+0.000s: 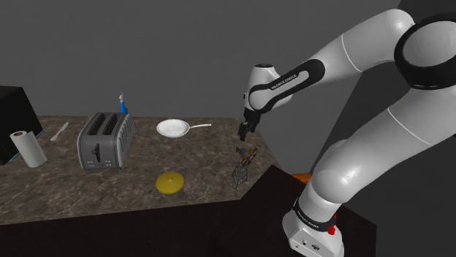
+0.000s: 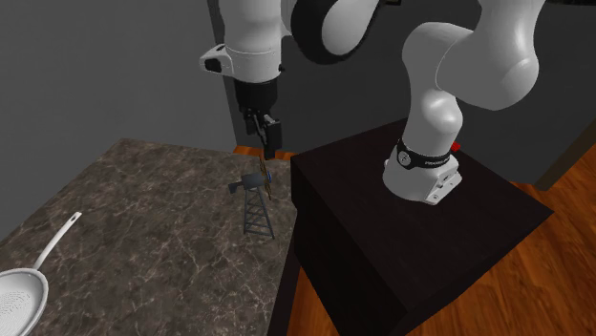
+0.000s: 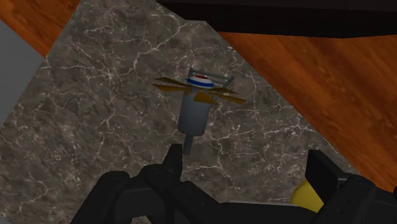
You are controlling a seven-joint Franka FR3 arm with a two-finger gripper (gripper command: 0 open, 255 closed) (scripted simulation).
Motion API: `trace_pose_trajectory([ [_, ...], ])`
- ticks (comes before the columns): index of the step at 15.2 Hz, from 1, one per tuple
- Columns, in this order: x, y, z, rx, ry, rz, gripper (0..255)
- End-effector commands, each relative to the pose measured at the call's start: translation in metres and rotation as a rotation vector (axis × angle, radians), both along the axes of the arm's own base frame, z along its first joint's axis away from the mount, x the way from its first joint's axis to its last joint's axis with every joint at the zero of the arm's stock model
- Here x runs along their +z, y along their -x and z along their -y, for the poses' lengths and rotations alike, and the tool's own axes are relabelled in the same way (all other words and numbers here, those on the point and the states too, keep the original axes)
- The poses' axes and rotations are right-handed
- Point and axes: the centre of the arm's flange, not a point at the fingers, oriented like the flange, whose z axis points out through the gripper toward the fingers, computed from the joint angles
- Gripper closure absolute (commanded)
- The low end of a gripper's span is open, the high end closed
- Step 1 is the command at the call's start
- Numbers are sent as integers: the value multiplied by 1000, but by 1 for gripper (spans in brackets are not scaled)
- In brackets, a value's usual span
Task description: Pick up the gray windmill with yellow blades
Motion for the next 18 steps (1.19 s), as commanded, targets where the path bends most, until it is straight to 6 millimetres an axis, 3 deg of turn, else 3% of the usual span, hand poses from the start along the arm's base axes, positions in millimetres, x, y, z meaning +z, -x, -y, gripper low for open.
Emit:
trace_pose_trajectory([
  [1,-24,-6,15,0,-4,-6,0],
  [10,-130,-23,62,-3,-30,-38,0],
  [18,-170,-23,62,-3,-30,-38,0],
])
